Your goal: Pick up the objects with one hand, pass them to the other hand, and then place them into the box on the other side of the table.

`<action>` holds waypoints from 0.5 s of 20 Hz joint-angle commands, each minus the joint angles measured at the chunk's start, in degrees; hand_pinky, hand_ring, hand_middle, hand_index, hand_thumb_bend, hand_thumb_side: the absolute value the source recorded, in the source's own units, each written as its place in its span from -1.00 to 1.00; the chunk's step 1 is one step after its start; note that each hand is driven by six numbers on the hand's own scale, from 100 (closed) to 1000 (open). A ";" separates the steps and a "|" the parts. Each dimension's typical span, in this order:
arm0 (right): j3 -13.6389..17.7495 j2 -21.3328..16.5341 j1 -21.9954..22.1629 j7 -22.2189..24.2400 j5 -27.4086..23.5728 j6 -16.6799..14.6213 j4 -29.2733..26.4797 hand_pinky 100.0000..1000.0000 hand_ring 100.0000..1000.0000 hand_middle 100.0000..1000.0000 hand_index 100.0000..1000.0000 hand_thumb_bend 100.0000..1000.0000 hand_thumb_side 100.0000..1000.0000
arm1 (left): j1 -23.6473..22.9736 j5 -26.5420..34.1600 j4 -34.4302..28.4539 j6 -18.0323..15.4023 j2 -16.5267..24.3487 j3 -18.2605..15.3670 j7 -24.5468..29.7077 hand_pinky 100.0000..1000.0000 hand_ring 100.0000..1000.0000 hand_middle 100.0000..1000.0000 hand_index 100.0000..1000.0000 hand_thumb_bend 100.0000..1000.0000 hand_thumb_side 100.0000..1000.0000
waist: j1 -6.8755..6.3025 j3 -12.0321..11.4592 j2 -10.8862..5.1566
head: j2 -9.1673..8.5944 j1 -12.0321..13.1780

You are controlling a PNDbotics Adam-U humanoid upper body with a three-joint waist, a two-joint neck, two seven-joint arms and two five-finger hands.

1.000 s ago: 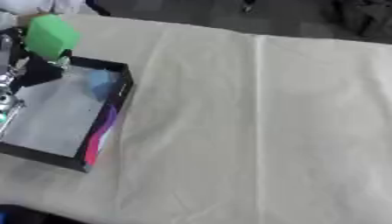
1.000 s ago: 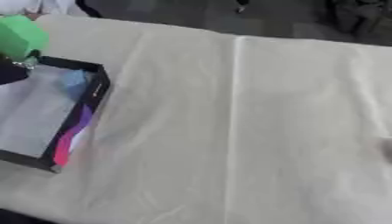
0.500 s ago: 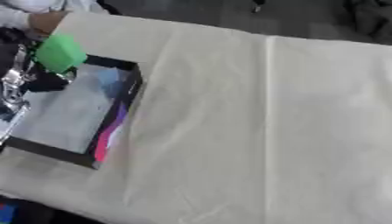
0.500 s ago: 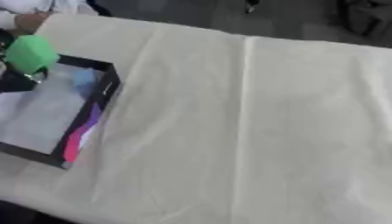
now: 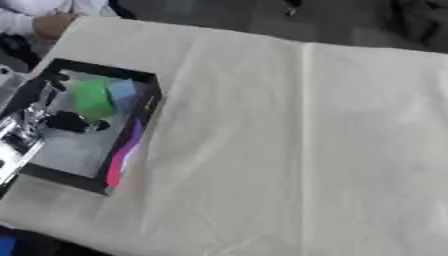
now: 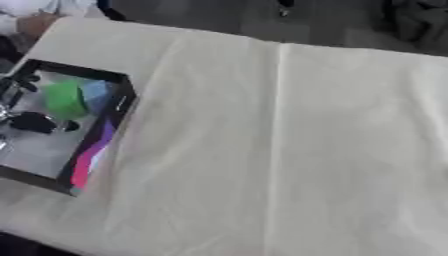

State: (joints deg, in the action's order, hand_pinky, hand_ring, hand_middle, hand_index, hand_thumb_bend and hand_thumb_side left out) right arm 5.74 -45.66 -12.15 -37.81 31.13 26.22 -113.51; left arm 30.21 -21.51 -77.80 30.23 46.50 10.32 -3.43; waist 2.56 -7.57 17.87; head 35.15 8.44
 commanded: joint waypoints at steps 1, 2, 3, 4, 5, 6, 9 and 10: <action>0.99 -2.45 -0.09 -11.42 -0.96 9.89 -1.08 0.63 0.58 0.62 0.54 -0.81 -0.85 | 0.99 -3.18 -0.65 -1.56 2.78 -1.94 2.96 1.00 1.00 0.46 0.84 0.53 -0.37 | -0.23 -0.14 -0.94 | -0.34 -0.44; 1.00 -2.50 0.01 -11.55 -1.02 9.86 -1.08 0.63 0.58 0.62 0.54 -0.81 -0.85 | 1.08 -4.12 -1.17 -2.11 2.64 -2.49 3.90 1.00 1.00 0.44 0.83 0.42 -0.27 | -0.23 -0.19 -0.95 | -0.33 -0.56; 1.04 -2.52 0.14 -11.64 -1.03 9.90 -1.08 0.63 0.58 0.62 0.54 -0.80 -0.85 | 1.34 -4.79 -2.00 -2.58 2.36 -3.27 4.78 1.00 1.00 0.37 0.79 0.16 -0.04 | -0.23 -0.28 -0.98 | -0.31 -0.76; 1.14 -2.52 0.32 -11.73 -1.03 9.99 -1.08 0.63 0.58 0.62 0.54 -0.80 -0.85 | 1.74 -5.18 -3.24 -2.72 2.05 -4.48 5.74 1.00 1.00 0.33 0.77 0.04 0.04 | -0.23 -0.41 -1.00 | -0.28 -1.06; 1.28 -2.48 0.55 -11.83 -1.06 10.13 -1.08 0.63 0.58 0.62 0.54 -0.80 -0.86 | 2.40 -5.23 -4.56 -3.02 1.69 -5.79 6.60 1.00 1.00 0.20 0.70 -0.52 0.40 | -0.19 -0.52 -1.05 | -0.22 -1.51; 1.48 -2.45 0.82 -11.96 -1.12 10.30 -1.08 0.63 0.58 0.62 0.54 -0.81 -0.86 | 3.12 -4.84 -5.91 -3.46 1.02 -7.13 6.83 1.00 1.00 0.14 0.63 -0.96 0.59 | -0.13 -0.67 -1.08 | -0.17 -2.12; 2.18 -2.53 1.75 -12.05 -1.88 11.09 -1.08 0.62 0.58 0.63 0.55 -0.82 -0.84 | 4.58 -2.64 -10.09 -5.18 -1.31 -11.31 5.18 0.94 1.00 -0.04 0.52 -1.00 0.45 | 0.04 -0.85 -1.12 | -0.05 -4.06; 2.42 -2.69 2.06 -11.88 -2.34 11.47 -1.08 0.62 0.59 0.63 0.55 -0.82 -0.84 | 4.73 -1.77 -11.55 -5.97 -1.90 -12.62 4.34 0.89 1.00 -0.07 0.52 -1.00 0.47 | 0.06 -0.84 -1.12 | -0.09 -4.57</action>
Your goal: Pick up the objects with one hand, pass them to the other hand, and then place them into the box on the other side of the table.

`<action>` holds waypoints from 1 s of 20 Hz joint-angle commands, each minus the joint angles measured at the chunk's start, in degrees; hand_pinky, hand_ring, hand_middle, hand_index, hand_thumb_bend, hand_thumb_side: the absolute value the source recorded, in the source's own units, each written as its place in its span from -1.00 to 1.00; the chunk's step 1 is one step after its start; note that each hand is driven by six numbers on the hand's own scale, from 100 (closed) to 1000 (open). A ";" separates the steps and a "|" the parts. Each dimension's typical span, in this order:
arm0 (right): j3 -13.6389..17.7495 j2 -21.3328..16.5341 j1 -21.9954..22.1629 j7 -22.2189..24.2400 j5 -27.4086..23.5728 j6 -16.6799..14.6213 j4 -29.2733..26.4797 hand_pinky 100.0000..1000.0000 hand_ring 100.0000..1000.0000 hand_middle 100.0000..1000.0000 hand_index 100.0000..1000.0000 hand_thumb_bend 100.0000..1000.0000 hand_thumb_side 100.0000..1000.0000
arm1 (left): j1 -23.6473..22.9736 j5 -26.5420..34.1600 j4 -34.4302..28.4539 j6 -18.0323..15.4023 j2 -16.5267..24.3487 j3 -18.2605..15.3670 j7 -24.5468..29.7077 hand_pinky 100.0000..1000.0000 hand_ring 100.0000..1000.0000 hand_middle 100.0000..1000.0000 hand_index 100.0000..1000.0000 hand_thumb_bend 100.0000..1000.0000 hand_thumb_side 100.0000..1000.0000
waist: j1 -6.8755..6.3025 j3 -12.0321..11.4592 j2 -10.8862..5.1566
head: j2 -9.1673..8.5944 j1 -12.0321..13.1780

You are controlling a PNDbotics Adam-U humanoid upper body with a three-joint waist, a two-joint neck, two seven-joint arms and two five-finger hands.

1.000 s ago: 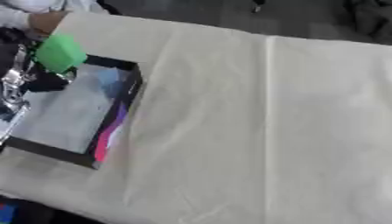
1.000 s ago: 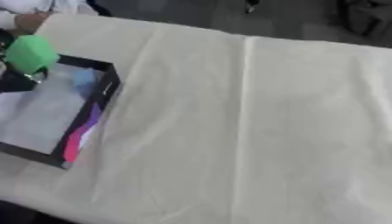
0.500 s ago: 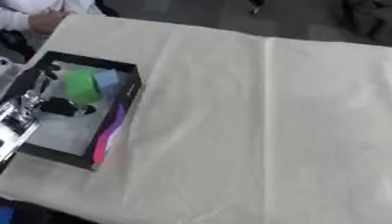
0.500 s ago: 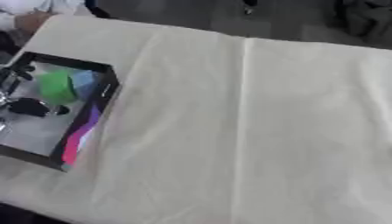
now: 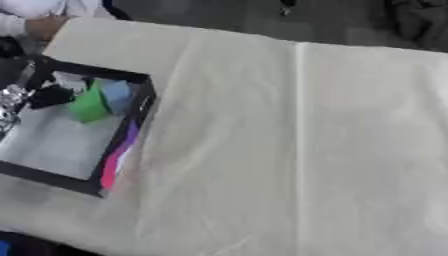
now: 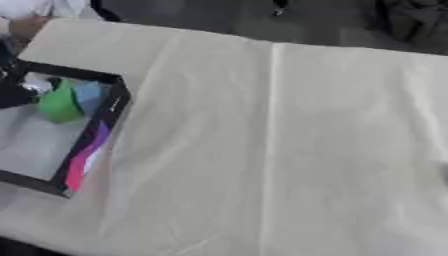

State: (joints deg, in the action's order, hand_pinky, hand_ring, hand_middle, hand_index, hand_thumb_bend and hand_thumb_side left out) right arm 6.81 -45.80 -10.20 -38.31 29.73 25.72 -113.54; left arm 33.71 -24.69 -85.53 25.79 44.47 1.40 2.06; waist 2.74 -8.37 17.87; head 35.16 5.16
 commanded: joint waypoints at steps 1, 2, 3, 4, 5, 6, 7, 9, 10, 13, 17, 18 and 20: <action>1.56 -2.75 0.39 -11.13 -1.42 12.37 -1.05 0.62 0.59 0.64 0.56 -0.81 -0.84 | 1.24 2.31 -5.30 -2.24 -0.45 -4.63 -2.04 0.87 1.00 -0.08 0.52 -1.00 0.48 | -0.11 -0.02 -1.11 | -0.16 -1.75; 1.67 -2.94 0.76 -10.69 -2.00 12.90 -1.05 0.62 0.60 0.65 0.57 -0.79 -0.83 | 1.47 3.17 -6.72 -2.92 -1.25 -5.12 -2.90 0.85 1.00 -0.08 0.54 -1.00 0.59 | -0.09 0.03 -1.12 | -0.22 -2.25; 1.68 -3.13 1.18 -10.03 -2.73 13.58 -1.05 0.62 0.61 0.66 0.58 -0.79 -0.82 | 1.80 4.04 -8.13 -3.69 -2.32 -5.25 -3.75 0.85 1.00 -0.08 0.54 -1.00 0.62 | -0.06 0.06 -1.12 | -0.30 -2.84; 1.68 -3.33 1.56 -9.26 -3.53 14.32 -1.05 0.62 0.61 0.66 0.59 -0.77 -0.81 | 1.92 4.91 -9.56 -4.50 -3.39 -5.10 -4.63 0.85 1.00 -0.08 0.55 -1.00 0.64 | -0.02 0.06 -1.11 | -0.40 -3.40; 1.30 -3.34 2.16 -8.46 -4.34 15.05 -1.05 0.63 0.64 0.69 0.63 -0.65 -0.77 | 2.26 5.76 -10.94 -5.29 -4.45 -4.65 -5.48 0.85 1.00 -0.07 0.59 -1.00 0.69 | 0.08 0.16 -1.07 | -0.57 -4.14; 0.72 -3.29 2.81 -7.61 -5.19 15.86 -1.05 0.63 0.64 0.71 0.65 -0.60 -0.75 | 2.53 6.64 -12.37 -6.14 -5.71 -3.89 -6.35 0.86 1.00 -0.04 0.62 -0.98 0.73 | 0.16 0.19 -1.04 | -0.68 -4.83; 0.21 -3.30 3.37 -6.75 -6.05 16.71 -1.05 0.63 0.65 0.72 0.66 -0.57 -0.72 | 2.60 7.51 -13.78 -7.00 -7.01 -2.94 -7.22 0.87 1.00 -0.02 0.65 -0.92 0.76 | 0.22 0.21 -1.00 | -0.77 -5.43; -1.11 -3.41 4.65 -5.00 -7.80 18.44 -1.05 0.65 0.69 0.76 0.71 -0.54 -0.62 | 2.66 9.26 -16.63 -8.74 -9.16 -0.52 -8.98 0.90 1.00 0.07 0.71 -0.80 0.80 | 0.34 0.31 -0.86 | -0.95 -6.59; -1.98 -3.59 5.48 -4.14 -8.66 19.29 -1.05 0.67 0.71 0.78 0.75 -0.55 -0.52 | 2.70 10.12 -18.03 -9.60 -9.98 0.81 -9.84 0.92 1.00 0.13 0.74 -0.76 0.80 | 0.39 0.35 -0.79 | -1.00 -7.15; -4.99 -4.35 8.28 -1.52 -11.28 21.92 -1.05 0.75 0.78 0.82 0.80 -0.53 -0.30 | 2.59 12.75 -22.29 -12.22 -12.19 5.01 -12.42 0.92 1.00 0.25 0.81 -0.73 0.79 | 0.51 0.40 -0.50 | -1.39 -8.58; -8.37 -5.92 12.52 1.93 -14.74 25.33 -1.05 0.82 0.83 0.86 0.84 -0.50 -0.23 | 1.65 16.20 -27.76 -15.15 -14.32 10.52 -14.47 0.92 1.00 0.26 0.80 -0.74 0.78 | 0.76 0.31 -0.24 | -2.03 -11.48; -8.68 -6.34 13.32 2.79 -15.59 25.81 -1.05 0.84 0.86 0.89 0.86 -0.48 -0.21 | 1.60 17.06 -28.45 -15.57 -14.74 11.66 -14.95 0.92 1.00 0.25 0.79 -0.74 0.77 | 0.81 0.35 -0.18 | -2.19 -12.29; -8.81 -7.10 14.67 4.50 -17.30 26.14 -1.05 0.87 0.88 0.89 0.89 -0.55 -0.30 | 1.71 18.77 -28.91 -16.37 -15.31 13.09 -15.45 0.92 1.00 0.24 0.78 -0.68 0.65 | 0.84 0.34 -0.13 | -2.32 -13.57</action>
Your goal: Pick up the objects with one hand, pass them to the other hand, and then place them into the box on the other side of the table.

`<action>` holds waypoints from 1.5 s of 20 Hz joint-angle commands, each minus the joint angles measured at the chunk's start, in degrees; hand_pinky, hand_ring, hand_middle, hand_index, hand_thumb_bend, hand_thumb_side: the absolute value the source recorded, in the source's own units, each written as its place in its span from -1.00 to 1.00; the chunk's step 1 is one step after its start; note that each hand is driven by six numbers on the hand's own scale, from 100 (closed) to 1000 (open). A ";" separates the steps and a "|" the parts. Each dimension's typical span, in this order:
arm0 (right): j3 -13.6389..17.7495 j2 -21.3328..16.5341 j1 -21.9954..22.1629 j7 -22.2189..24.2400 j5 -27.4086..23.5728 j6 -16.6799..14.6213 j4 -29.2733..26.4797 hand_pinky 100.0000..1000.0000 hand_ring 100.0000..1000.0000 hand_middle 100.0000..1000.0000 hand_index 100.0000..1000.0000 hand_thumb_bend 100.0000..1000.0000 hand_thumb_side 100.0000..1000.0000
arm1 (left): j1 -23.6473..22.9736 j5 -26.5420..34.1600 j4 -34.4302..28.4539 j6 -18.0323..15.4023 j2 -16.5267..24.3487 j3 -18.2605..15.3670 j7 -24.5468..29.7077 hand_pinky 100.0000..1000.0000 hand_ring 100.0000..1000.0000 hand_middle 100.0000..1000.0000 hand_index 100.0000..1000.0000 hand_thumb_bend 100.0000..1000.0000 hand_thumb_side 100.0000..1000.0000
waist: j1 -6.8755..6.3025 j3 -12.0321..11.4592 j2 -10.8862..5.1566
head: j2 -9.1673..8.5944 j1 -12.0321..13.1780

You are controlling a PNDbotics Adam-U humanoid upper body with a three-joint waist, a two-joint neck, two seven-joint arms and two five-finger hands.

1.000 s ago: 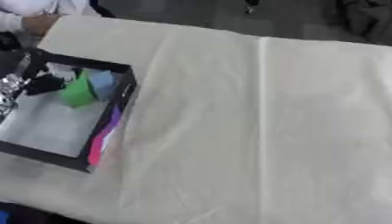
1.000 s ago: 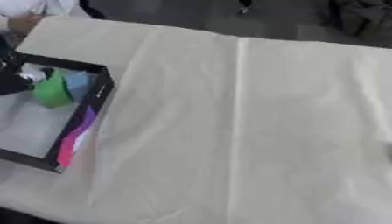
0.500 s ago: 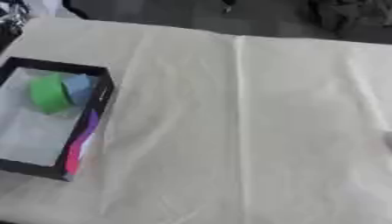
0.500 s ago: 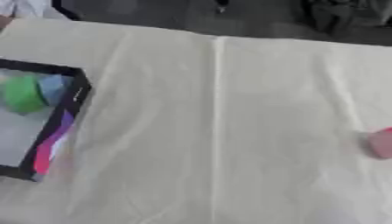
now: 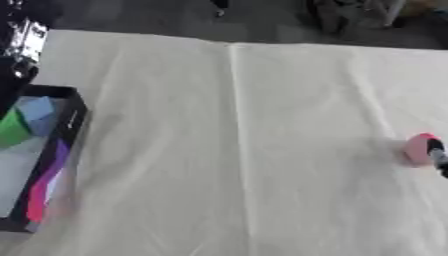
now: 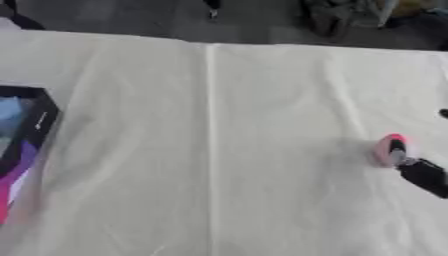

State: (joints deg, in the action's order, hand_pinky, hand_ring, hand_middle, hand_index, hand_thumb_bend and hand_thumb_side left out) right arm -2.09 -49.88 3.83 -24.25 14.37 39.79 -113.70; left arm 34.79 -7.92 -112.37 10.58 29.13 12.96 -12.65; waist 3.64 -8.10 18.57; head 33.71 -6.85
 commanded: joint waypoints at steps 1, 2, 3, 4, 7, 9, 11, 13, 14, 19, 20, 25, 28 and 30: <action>0.13 -3.41 1.30 -8.70 -2.80 12.12 -0.89 0.88 0.89 0.89 0.88 -0.42 -0.25 | 0.74 2.87 -2.15 -1.53 -0.14 2.00 -0.76 0.92 1.00 0.24 0.78 -0.75 0.76 | -0.05 0.08 -0.81 | -0.86 -2.20; 0.20 -3.82 1.98 -7.86 -3.64 12.08 -0.89 0.88 0.89 0.88 0.88 -0.40 -0.27 | 0.82 3.71 -2.19 -1.83 -0.24 2.38 -0.64 0.92 1.00 0.24 0.77 -0.75 0.76 | -0.04 0.09 -0.79 | -0.79 -2.75; 0.19 -4.25 2.77 -6.99 -4.52 11.86 -0.89 0.90 0.90 0.87 0.88 -0.37 -0.30 | 0.87 4.58 -2.21 -2.05 -0.20 2.65 -0.41 0.92 1.00 0.25 0.77 -0.76 0.77 | -0.04 0.12 -0.75 | -0.77 -3.18; 0.03 -4.69 3.65 -6.14 -5.36 11.40 -0.89 0.91 0.90 0.87 0.88 -0.34 -0.34 | 0.88 5.43 -2.21 -2.13 -0.08 2.80 -0.16 0.92 1.00 0.24 0.76 -0.76 0.77 | -0.03 0.16 -0.72 | -0.76 -3.54; -1.02 -6.01 6.32 -3.57 -7.93 9.17 -0.89 0.94 0.92 0.87 0.87 -0.26 -0.52 | 0.98 8.00 -2.22 -2.09 0.48 2.77 0.50 0.92 1.00 0.24 0.75 -0.77 0.77 | -0.02 0.32 -0.68 | -0.83 -4.83; -0.87 -7.08 7.17 -1.79 -9.71 7.42 -0.89 0.93 0.90 0.87 0.86 -0.22 -0.61 | 0.96 9.78 -2.22 -1.84 0.98 2.63 0.98 0.92 1.00 0.24 0.75 -0.77 0.78 | -0.04 0.53 -0.72 | -0.84 -5.32; 0.71 -8.14 6.64 0.03 -11.53 5.62 -0.89 0.88 0.86 0.87 0.85 -0.22 -0.62 | 0.87 11.59 -2.22 -1.56 1.39 2.42 1.34 0.93 1.00 0.24 0.75 -0.78 0.78 | -0.13 0.80 -0.79 | -0.74 -5.41; 3.29 -9.05 4.77 1.84 -13.34 3.80 -0.89 0.80 0.82 0.87 0.84 -0.23 -0.70 | 0.72 13.41 -2.22 -1.52 1.92 2.13 1.53 0.92 1.00 0.23 0.74 -0.78 0.78 | -0.27 1.22 -0.84 | -0.57 -5.42; 4.73 -9.68 4.13 2.76 -14.26 2.90 -0.89 0.80 0.82 0.87 0.83 -0.19 -0.75 | 0.67 14.33 -2.22 -1.57 2.26 1.98 1.64 0.92 1.00 0.23 0.74 -0.79 0.78 | -0.32 1.41 -0.81 | -0.54 -5.40; 10.74 -12.60 3.58 7.28 -18.78 0.09 -0.89 0.79 0.84 0.90 0.82 -0.25 -0.78 | 0.94 18.85 -2.22 -1.18 3.58 1.42 2.33 0.92 1.00 0.22 0.72 -0.80 0.79 | -0.20 1.51 -0.27 | -0.79 -6.10; 11.34 -13.04 3.31 8.17 -19.67 -0.31 -0.89 0.78 0.84 0.91 0.82 -0.27 -0.79 | 1.06 19.74 -2.22 -1.17 3.81 1.36 2.52 0.92 1.00 0.21 0.72 -0.81 0.78 | -0.14 1.45 -0.14 | -0.92 -6.22; 12.92 -15.24 0.71 12.78 -24.29 -1.24 -0.89 0.80 0.86 0.93 0.83 -0.38 -0.84 | 1.63 24.35 -2.22 -0.96 5.04 0.84 3.40 0.92 1.00 0.20 0.71 -0.83 0.78 | 0.29 1.20 0.53 | -1.70 -6.65; 12.72 -15.95 -0.43 15.51 -26.32 -0.83 -0.89 0.80 0.86 0.92 0.82 -0.40 -0.86 | 2.40 27.08 -2.22 -1.14 5.40 0.58 3.59 0.92 1.00 0.20 0.70 -0.83 0.77 | 0.48 0.61 0.94 | -2.24 -7.16; 12.36 -16.03 -1.11 17.36 -26.66 -0.46 -0.89 0.79 0.85 0.92 0.82 -0.40 -0.85 | 2.96 28.93 -2.22 -1.41 5.69 0.34 3.66 0.92 1.00 0.20 0.70 -0.84 0.76 | 0.53 0.09 1.23 | -2.48 -7.61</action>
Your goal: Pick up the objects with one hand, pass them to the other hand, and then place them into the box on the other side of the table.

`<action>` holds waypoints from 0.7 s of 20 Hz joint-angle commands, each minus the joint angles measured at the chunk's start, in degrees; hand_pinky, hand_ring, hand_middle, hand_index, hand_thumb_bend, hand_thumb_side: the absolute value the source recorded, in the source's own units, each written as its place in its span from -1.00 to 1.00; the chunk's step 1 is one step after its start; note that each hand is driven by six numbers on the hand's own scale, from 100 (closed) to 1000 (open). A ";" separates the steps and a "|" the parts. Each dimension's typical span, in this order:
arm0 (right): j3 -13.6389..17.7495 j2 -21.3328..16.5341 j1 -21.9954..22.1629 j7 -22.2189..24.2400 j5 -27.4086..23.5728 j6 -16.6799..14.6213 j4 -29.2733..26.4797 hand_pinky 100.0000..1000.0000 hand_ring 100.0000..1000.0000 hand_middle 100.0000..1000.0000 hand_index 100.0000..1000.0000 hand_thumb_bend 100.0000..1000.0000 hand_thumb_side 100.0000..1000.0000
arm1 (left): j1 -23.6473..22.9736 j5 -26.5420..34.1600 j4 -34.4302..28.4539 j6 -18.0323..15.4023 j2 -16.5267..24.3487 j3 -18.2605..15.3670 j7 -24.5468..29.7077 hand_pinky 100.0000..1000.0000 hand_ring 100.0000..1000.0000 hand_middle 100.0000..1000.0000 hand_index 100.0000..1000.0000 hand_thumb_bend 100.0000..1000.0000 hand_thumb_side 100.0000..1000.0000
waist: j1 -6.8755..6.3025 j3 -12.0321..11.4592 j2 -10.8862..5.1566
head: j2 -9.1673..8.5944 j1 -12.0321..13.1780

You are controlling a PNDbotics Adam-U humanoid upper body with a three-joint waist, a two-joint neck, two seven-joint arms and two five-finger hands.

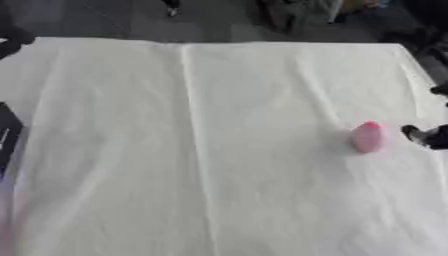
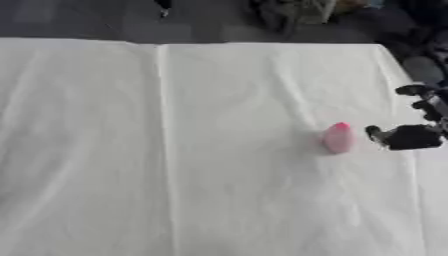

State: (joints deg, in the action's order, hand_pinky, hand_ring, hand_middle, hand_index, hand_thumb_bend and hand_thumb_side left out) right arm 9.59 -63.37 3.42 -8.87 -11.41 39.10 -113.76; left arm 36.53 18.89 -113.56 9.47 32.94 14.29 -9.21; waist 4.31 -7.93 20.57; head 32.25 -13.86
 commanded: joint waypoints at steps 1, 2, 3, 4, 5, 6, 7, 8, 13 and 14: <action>0.62 -2.45 -0.97 2.88 -0.90 0.21 -0.83 0.79 0.85 0.91 0.81 -0.41 -0.85 | 1.41 2.94 -1.03 -0.38 2.05 -1.14 0.18 0.92 1.00 0.20 0.70 -0.84 0.76 | -0.11 -0.27 -0.63 | -1.07 -0.82; 0.62 -2.35 -1.22 3.73 -0.83 0.17 -0.83 0.79 0.85 0.90 0.81 -0.42 -0.84 | 1.54 3.50 -1.03 -0.41 2.19 -1.27 0.10 0.92 1.00 0.20 0.70 -0.84 0.76 | -0.11 -0.42 -0.51 | -1.11 -1.02; 0.74 -2.19 -1.55 4.60 -0.69 0.10 -0.79 0.78 0.84 0.89 0.80 -0.42 -0.85 | 1.63 3.93 -1.03 -0.44 2.26 -1.35 0.04 0.92 1.00 0.20 0.70 -0.84 0.76 | -0.12 -0.57 -0.41 | -1.15 -1.22; 0.82 -2.05 -1.89 5.51 -0.47 0.02 -0.45 0.77 0.83 0.88 0.80 -0.41 -0.84 | 1.71 4.24 -1.03 -0.43 2.28 -1.39 0.01 0.92 1.00 0.19 0.70 -0.84 0.76 | -0.13 -0.72 -0.26 | -1.21 -1.40; 0.79 -1.91 -2.28 6.43 -0.09 -0.15 0.17 0.76 0.82 0.87 0.79 -0.41 -0.85 | 1.78 4.44 -1.03 -0.42 2.27 -1.41 0.00 0.92 1.00 0.19 0.69 -0.85 0.76 | -0.15 -0.87 -0.13 | -1.27 -1.57; 0.77 -1.78 -2.69 7.36 0.39 -0.43 0.90 0.76 0.82 0.86 0.78 -0.41 -0.86 | 1.84 4.56 -1.03 -0.38 2.24 -1.42 0.00 0.92 1.00 0.19 0.69 -0.85 0.76 | -0.17 -0.99 -0.03 | -1.33 -1.70; 0.73 -1.62 -3.09 8.29 0.96 -0.72 1.74 0.76 0.81 0.86 0.78 -0.40 -0.86 | 1.88 4.64 -1.03 -0.32 2.19 -1.43 -0.02 0.92 1.00 0.19 0.69 -0.85 0.76 | -0.22 -1.11 0.08 | -1.39 -1.82; 0.65 -1.44 -3.48 9.17 1.56 -0.97 2.60 0.76 0.81 0.86 0.78 -0.41 -0.87 | 1.94 4.70 -1.03 -0.25 2.11 -1.42 -0.03 0.92 1.00 0.18 0.69 -0.85 0.76 | -0.27 -1.24 0.19 | -1.44 -1.93; 0.97 -0.68 -5.57 12.89 5.73 -0.86 7.05 0.76 0.80 0.84 0.76 -0.43 -0.96 | 2.15 4.92 -1.03 0.04 1.86 -1.37 -0.13 0.92 1.00 0.18 0.68 -0.85 0.76 | -0.57 -1.75 0.73 | -1.78 -2.26; 0.91 -0.55 -5.86 13.13 6.62 -0.71 7.67 0.76 0.80 0.83 0.76 -0.44 -0.98 | 2.19 4.96 -1.03 0.07 1.82 -1.37 -0.16 0.92 1.00 0.17 0.68 -0.85 0.76 | -0.61 -1.82 0.81 | -1.82 -2.30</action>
State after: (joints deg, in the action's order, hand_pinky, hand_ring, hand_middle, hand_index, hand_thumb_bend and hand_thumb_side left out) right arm 9.48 -62.64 -2.01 3.59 -6.01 38.37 -106.76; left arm 37.78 23.47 -113.57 9.42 33.77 13.68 -9.34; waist 3.81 -9.82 22.39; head 31.32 -15.87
